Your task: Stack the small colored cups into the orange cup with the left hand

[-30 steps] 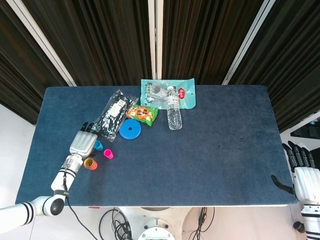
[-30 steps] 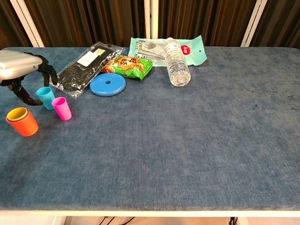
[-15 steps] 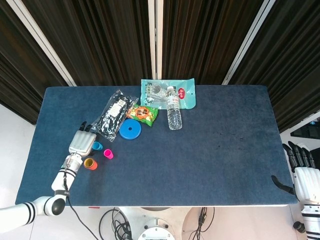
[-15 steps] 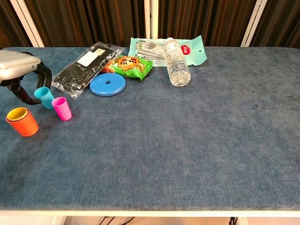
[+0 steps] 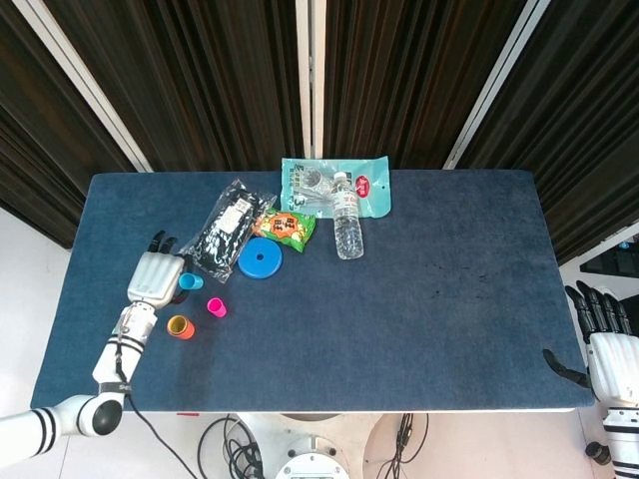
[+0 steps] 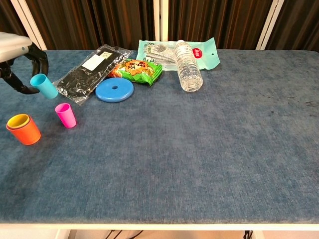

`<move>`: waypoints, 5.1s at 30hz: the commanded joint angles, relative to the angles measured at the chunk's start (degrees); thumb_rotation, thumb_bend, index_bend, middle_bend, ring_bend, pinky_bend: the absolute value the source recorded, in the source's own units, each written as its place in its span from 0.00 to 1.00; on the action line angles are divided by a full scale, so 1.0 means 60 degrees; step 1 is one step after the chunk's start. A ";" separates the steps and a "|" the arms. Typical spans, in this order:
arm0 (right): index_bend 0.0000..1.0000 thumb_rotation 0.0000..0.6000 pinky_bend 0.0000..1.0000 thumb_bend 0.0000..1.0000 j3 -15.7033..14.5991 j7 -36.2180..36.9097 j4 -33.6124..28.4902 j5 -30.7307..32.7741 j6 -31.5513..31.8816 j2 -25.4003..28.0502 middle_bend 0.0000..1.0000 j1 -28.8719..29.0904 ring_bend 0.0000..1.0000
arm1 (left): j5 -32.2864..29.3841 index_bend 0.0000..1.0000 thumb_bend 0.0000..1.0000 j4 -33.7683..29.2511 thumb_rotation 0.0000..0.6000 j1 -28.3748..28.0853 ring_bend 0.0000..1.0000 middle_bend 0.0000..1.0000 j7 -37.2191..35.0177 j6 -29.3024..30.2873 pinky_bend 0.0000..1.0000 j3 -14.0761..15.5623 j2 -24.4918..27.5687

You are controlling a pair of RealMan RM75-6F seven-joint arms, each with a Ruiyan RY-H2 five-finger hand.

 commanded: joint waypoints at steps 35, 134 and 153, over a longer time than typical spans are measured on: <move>0.00 1.00 0.00 0.16 -0.0074 0.0042 -0.0016 -0.0087 -0.0047 -0.0023 0.00 0.0007 0.00 | -0.0138 0.50 0.25 -0.2854 1.00 0.1230 0.15 0.54 0.0628 0.1054 0.01 0.1136 0.1541; 0.00 1.00 0.00 0.16 -0.0026 0.0491 0.0158 0.0066 -0.0189 0.0136 0.00 0.0027 0.00 | -0.1104 0.54 0.25 -0.3206 1.00 0.0215 0.22 0.58 0.0931 0.1459 0.04 0.0028 0.0519; 0.00 1.00 0.00 0.16 -0.0108 0.0306 -0.0003 -0.0015 -0.0159 0.0098 0.00 -0.0002 0.00 | -0.0882 0.56 0.25 -0.3512 1.00 0.1135 0.23 0.60 0.0736 0.1848 0.04 0.1034 0.1228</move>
